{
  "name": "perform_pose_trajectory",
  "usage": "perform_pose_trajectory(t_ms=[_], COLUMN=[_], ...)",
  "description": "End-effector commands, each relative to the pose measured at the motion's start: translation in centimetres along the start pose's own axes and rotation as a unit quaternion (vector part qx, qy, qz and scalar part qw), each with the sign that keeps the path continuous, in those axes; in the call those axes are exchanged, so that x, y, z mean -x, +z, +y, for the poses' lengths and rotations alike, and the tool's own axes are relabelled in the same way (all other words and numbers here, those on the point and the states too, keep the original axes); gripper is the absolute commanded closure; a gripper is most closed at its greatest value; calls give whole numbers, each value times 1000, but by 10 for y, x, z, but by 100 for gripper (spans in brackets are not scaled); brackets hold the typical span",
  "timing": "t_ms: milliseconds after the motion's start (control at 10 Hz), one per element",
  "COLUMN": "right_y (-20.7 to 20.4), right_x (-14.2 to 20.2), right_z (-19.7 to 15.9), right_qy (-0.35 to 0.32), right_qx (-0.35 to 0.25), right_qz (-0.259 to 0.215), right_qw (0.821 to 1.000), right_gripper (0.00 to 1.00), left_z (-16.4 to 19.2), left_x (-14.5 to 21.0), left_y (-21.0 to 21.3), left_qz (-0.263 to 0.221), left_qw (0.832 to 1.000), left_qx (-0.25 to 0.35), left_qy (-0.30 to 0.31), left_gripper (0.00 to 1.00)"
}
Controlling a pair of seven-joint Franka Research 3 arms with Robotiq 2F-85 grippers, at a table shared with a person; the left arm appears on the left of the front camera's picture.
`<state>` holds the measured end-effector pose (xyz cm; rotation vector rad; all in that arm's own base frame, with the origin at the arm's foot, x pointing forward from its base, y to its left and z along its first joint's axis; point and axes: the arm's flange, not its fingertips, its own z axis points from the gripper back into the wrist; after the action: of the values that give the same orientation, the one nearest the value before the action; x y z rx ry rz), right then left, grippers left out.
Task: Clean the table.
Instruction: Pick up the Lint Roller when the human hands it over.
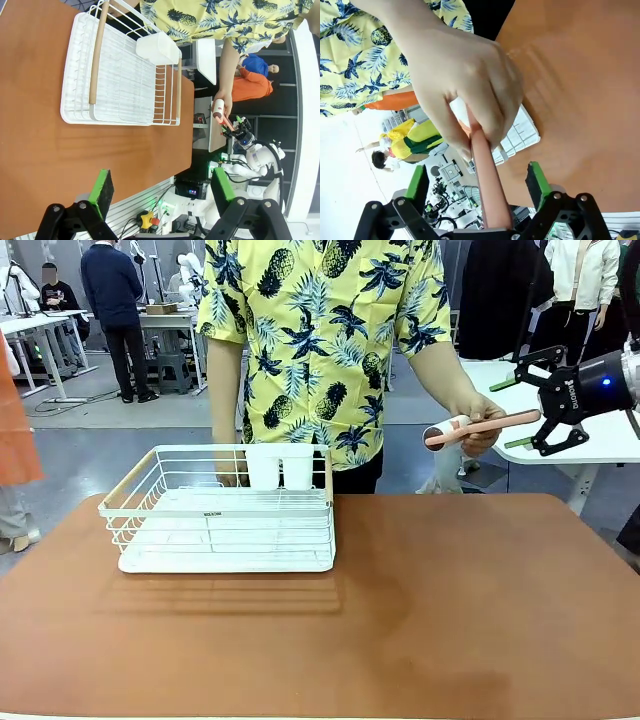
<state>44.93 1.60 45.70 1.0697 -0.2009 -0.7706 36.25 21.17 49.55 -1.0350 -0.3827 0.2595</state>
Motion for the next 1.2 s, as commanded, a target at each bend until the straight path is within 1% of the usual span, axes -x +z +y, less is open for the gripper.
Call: perform_pose_trajectory(t_ms=[0, 100, 200, 300, 400, 500, 600, 700, 800, 900, 1000, 1100], right_y=[-8, -6, -4, -3, -3, -3, -3, -2, -1, 0, 0, 1], right_x=[-5, -10, -13, -14, -15, -15, -16, -16, -15, -16, -15, -14], right_z=[-3, -3, -3, -5, -5, -5, -5, -5, -6, -6, -6, -6], right_qy=[17, 13, 11, 11, 10, 9, 7, 5, 5, 4, 5, 5], right_qx=[-18, -22, -25, -27, -29, -29, -29, -29, -30, -29, -29, -29], right_qz=[1, -2, -3, -1, 4, 4, 5, 6, 7, 8, 7, 8], right_qw=[1000, 1000, 1000, 1000, 1000, 1000, 1000, 1000, 1000, 1000, 1000, 1000], right_gripper=[12, 19, 31, 38, 50, 58, 70, 77, 89, 96, 100, 100], left_z=[0, 0, 0, 0, 0, 0, 0, 0, 0, 0, 0, 0], left_x=[1, 1, 1, 1, 1, 1, 1, 1, 1, 1, 1, 1], left_y=[2, 2, 2, 2, 2, 2, 2, 2, 2, 2, 2, 2], left_qz=[-1, -1, -1, -1, -1, -1, -1, -1, -1, -1, -1, -1], left_qw=[1000, 1000, 1000, 1000, 1000, 1000, 1000, 1000, 1000, 1000, 1000, 1000], left_qx=[4, 4, 4, 4, 4, 4, 4, 4, 4, 4, 4, 4], left_qy=[-1, -1, -1, -1, -1, -1, -1, -1, -1, -1, -1, -1], left_gripper=[0, 0, 0, 0, 0, 0, 0, 0, 0, 0, 0, 0])
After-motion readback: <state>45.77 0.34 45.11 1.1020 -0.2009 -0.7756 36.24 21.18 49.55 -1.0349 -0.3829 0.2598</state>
